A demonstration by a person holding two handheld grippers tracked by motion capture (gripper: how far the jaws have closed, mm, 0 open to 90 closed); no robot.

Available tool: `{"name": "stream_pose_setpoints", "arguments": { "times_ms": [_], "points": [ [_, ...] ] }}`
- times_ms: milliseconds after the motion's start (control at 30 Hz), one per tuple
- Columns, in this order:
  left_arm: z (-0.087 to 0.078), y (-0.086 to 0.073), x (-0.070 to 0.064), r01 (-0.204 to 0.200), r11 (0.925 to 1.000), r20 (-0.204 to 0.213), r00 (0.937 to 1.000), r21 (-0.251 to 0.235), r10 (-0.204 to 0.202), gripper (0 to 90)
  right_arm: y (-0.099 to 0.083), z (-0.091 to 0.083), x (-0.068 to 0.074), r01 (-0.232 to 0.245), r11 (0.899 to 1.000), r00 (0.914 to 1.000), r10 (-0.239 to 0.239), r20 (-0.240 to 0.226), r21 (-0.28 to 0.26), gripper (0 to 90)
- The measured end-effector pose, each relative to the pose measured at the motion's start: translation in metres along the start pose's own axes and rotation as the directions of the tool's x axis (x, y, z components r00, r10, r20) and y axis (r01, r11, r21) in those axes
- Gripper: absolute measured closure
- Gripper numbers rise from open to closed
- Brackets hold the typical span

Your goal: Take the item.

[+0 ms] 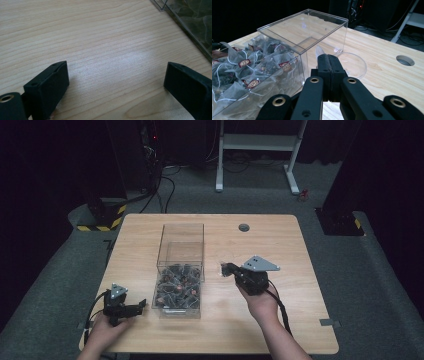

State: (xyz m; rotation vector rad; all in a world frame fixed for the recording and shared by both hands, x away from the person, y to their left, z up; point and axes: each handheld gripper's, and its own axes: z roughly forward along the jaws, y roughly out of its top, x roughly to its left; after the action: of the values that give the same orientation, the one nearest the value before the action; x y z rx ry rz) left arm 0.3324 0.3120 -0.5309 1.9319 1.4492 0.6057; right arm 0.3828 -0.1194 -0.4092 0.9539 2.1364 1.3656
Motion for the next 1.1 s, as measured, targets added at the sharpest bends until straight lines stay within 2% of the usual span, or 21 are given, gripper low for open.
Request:
{"name": "stream_pose_setpoints", "arguments": {
  "times_ms": [300,800,1100],
  "points": [
    [0.0,0.0,0.0,0.006,1.0,0.001,1.0,-0.001,-0.006,6.2,0.006,0.003,-0.006,-0.01,1.0,0.9998,0.01,0.015,-0.005,90.0],
    [0.0,0.0,0.0,0.0,1.0,0.005,1.0,0.002,0.0,6.2,0.023,0.012,-0.009,0.014,1.0,0.9992,-0.013,0.038,-0.019,90.0],
    [0.0,0.0,0.001,-0.001,1.0,0.005,1.0,0.002,0.001,6.2,0.03,0.023,-0.012,0.022,1.0,0.9979,-0.021,0.061,-0.005,90.0]
  ]
}}
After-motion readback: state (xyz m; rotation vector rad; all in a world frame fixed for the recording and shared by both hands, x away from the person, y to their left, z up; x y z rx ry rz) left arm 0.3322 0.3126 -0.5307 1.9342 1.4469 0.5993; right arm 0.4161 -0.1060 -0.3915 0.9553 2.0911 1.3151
